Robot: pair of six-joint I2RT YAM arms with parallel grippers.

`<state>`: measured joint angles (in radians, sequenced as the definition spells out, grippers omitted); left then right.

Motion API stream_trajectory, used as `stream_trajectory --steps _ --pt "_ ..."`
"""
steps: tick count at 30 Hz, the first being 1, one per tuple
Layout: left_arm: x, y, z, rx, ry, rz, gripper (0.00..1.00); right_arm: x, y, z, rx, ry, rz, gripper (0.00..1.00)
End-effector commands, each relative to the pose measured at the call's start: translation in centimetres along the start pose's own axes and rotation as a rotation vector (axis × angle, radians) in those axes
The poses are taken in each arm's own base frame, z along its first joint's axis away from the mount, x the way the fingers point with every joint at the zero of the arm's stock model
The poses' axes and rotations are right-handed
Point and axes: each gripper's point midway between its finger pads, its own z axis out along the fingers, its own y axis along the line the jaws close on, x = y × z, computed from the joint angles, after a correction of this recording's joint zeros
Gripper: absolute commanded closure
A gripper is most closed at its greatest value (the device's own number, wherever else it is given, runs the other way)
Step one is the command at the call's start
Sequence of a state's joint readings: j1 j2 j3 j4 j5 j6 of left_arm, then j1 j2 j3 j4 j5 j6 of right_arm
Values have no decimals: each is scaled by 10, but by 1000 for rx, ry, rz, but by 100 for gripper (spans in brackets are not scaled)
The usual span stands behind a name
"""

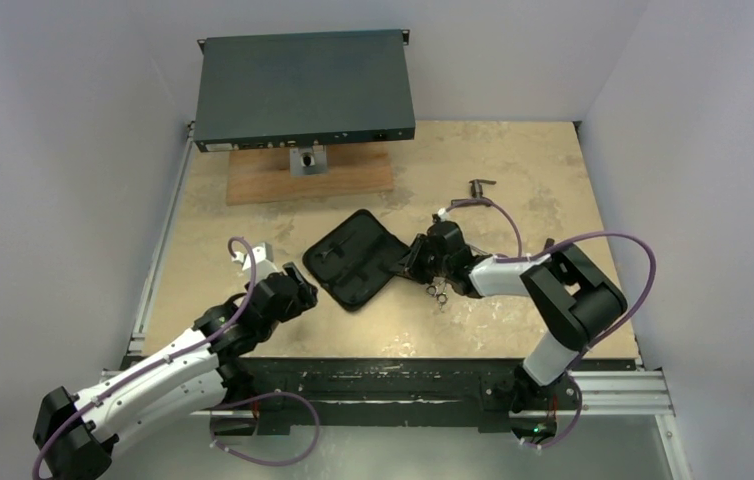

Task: Sort the hair-cutting tools
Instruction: Move the hairdressing tool bag to the center of the board.

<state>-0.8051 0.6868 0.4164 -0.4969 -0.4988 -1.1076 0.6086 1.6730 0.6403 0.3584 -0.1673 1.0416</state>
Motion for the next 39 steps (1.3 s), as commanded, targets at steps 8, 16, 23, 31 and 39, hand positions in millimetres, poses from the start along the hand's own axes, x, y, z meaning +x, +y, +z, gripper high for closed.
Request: stream_trajectory --steps 8,16,23,31,39 --pt "-2 -1 5 -4 -16 -10 37 -2 -21 -25 122 38 -275 90" --pt "2 -4 13 -8 -10 12 37 -9 -51 -49 283 35 -356 92" --pt "-6 -34 29 39 -23 26 34 -14 -56 -66 300 8 -328 90" --pt "-13 -76 67 156 7 153 26 -16 -66 -71 305 4 -318 88" --pt "-12 -96 93 235 23 179 28 -17 -68 -75 289 7 -332 86"
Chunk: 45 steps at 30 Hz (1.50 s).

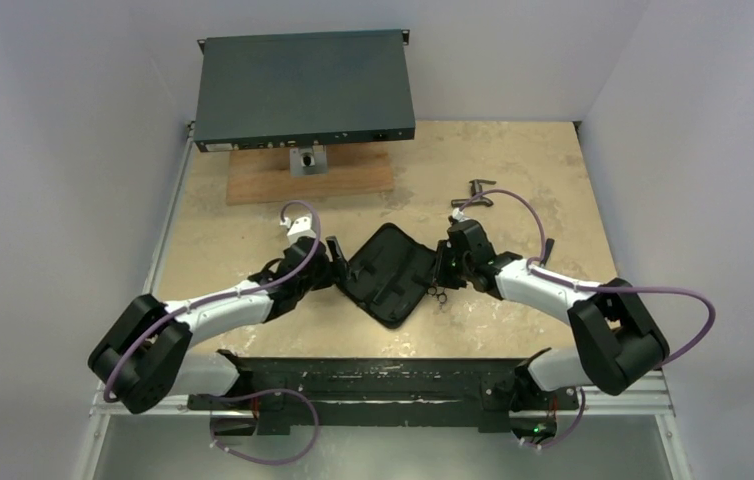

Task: Sort the hair-cutting tools
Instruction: Move the hairdressing tool bag to the center of the board.

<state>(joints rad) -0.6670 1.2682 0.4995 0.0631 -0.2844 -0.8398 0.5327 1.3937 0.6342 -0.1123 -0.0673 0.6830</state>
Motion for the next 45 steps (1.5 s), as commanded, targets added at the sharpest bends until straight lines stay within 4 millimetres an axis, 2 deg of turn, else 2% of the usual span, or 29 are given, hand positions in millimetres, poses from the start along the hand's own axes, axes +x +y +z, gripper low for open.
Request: stream_trajectory --steps 1,8,17,19,26,28,30,33,37,42,45 --pt "-26 -42 10 149 -57 33 29 2 -15 -3 44 0 -54 85" --pt "-9 -47 26 194 12 15 36 -7 -17 -4 44 -22 -60 75" --pt "11 -35 20 226 22 -37 44 -31 -4 -3 32 -64 -63 70" --pt "11 -25 15 208 0 -46 44 -38 1 -3 28 -73 -67 68" --pt "-35 -8 -27 117 -161 -61 29 -59 15 -25 3 -139 -74 50" --pt "-43 1 -41 64 -176 -62 26 -62 19 -32 -11 -152 -74 48" --pt "-45 16 -55 -5 -173 -70 23 -63 22 -38 -23 -161 -77 47" --pt "-50 44 -77 -155 -176 -83 23 -65 23 -47 -34 -188 -84 47" --pt "-50 68 -101 -349 -67 26 25 -63 25 -57 -68 -217 -98 48" --pt "-44 76 -103 -434 52 176 28 -59 32 -66 -142 -251 -106 49" --pt "-39 79 -93 -468 106 214 27 -53 34 -70 -180 -252 -110 49"
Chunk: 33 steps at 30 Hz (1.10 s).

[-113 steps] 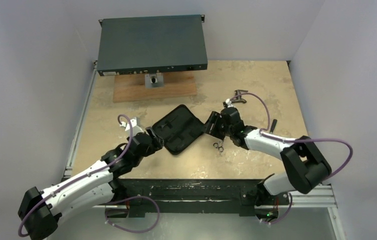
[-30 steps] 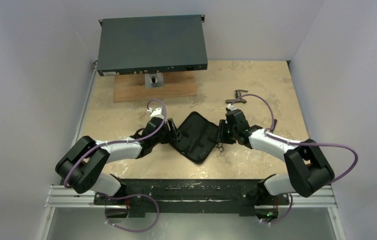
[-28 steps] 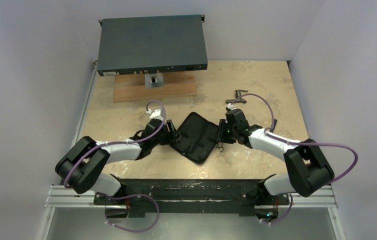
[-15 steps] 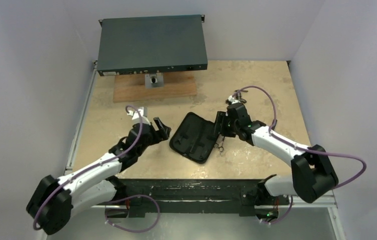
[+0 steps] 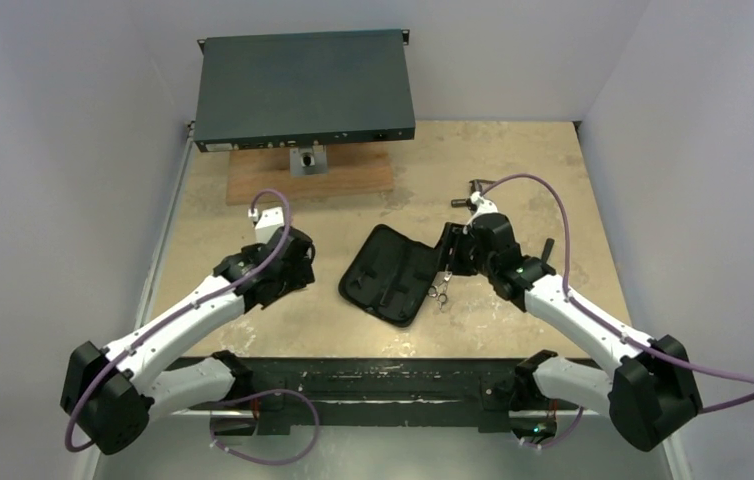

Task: Sort the hair-cutting tools
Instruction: Move the hairdressing tool bag to the center of the board, then pick up the haircut tool at the center of the board.

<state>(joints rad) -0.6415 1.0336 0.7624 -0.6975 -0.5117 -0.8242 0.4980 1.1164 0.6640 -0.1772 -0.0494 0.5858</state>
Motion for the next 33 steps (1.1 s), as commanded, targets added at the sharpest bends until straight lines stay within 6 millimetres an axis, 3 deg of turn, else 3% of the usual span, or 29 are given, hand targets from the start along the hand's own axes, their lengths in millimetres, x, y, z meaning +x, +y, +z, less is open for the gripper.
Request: stream_trajectory --steps 1,6,10,15,24,33 --pt "12 22 6 -129 96 145 26 0 10 -8 -81 -31 -19 49" --pt "27 24 24 -144 184 139 25 4 13 -22 -117 -39 -46 49" --pt "28 20 31 -83 195 112 24 4 18 -30 -152 -50 -54 49" --pt "18 6 39 -57 234 153 23 6 23 -32 -187 -47 -56 49" --pt "19 -5 60 -68 295 181 26 3 28 -39 -213 -63 -56 50" --pt "33 -7 79 -70 365 148 34 2 28 -39 -208 -67 -53 50"
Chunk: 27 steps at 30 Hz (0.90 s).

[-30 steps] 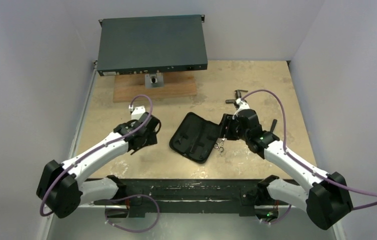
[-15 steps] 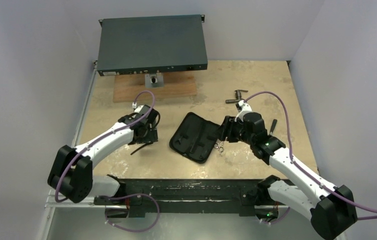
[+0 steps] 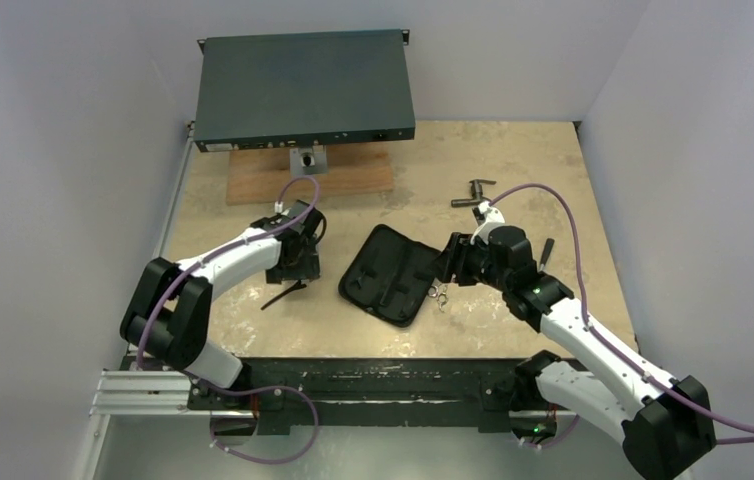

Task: Sort the hair-cutting tools
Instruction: Pick up the haircut tool at the center of the board.

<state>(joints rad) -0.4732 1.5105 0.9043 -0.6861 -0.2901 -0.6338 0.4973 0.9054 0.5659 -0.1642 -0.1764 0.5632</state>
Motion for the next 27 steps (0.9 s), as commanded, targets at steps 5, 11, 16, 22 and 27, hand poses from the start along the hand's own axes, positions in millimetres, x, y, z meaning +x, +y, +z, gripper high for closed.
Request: stream_trajectory --steps 5,11,16,22,27 --pt "-2 -11 9 50 18 -24 44 -9 7 -4 -30 -33 -22 50" --pt "1 -13 8 67 20 -33 60 -9 7 -3 -29 -30 -20 50" --pt "3 -15 7 84 18 -42 69 -8 6 -5 -24 -36 -19 50" --pt "9 -25 13 112 39 -48 80 -7 4 -7 -21 -36 -17 51" --pt "10 -35 11 137 22 -45 90 -6 3 -8 -14 -37 -18 51"
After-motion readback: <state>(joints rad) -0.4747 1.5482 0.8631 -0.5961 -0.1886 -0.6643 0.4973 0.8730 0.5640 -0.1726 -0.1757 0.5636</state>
